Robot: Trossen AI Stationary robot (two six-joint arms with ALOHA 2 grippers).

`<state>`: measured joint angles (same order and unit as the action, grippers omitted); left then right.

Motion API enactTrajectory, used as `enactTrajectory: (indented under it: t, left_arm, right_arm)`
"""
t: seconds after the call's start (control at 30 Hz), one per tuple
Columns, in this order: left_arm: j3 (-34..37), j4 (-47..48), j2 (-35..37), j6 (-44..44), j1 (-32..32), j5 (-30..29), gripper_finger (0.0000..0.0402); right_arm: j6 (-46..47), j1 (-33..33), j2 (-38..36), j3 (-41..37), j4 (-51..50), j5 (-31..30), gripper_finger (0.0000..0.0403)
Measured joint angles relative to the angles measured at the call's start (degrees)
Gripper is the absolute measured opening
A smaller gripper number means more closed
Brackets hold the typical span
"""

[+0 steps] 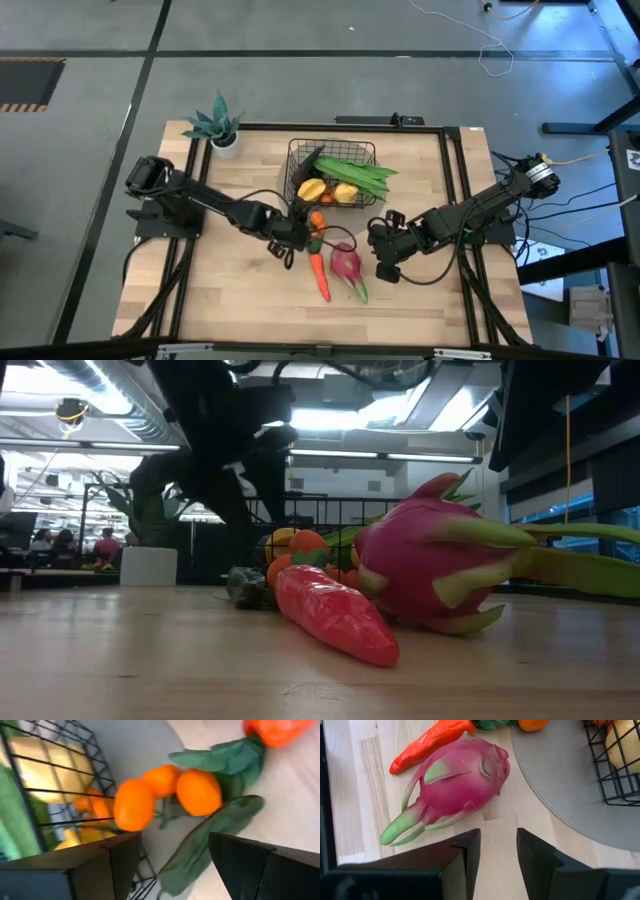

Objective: Build produce basket
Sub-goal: Put the green chili pepper into the wire basket

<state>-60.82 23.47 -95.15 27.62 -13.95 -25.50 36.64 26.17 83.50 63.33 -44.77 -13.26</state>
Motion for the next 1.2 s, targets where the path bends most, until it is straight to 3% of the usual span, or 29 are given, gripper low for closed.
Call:
enactTrajectory:
  t: [0.13, 0.23, 0.63, 0.93, 1.2]
  left_arm:
    - [0.0, 1.4, -0.6, 0.1, 1.6, 6.6, 0.0221]
    - [0.0, 1.2, -2.6, 0.6, 2.3, 8.2, 0.0221]
    - [-0.2, 0.9, -9.8, 7.2, 2.1, 6.4, 0.0221]
    - [-0.1, 1.7, -9.9, -6.2, 0.0, 7.7, 0.0208]
    - [-0.1, 2.0, -9.9, -18.8, -4.2, 9.3, 0.0160]
  right_arm:
    - [0.8, 0.0, 0.0, 0.0, -0.6, 0.0, 0.0116]
    - [0.7, 0.0, 0.0, 0.0, -0.6, 0.0, 0.0116]
    - [0.7, 0.0, 0.0, 0.0, -1.0, 0.0, 0.0116]
    - [0.5, 0.0, 0.0, 0.0, -1.0, 0.0, 0.0116]
    - [0.4, 0.0, 0.0, 0.0, -1.0, -0.1, 0.0116]
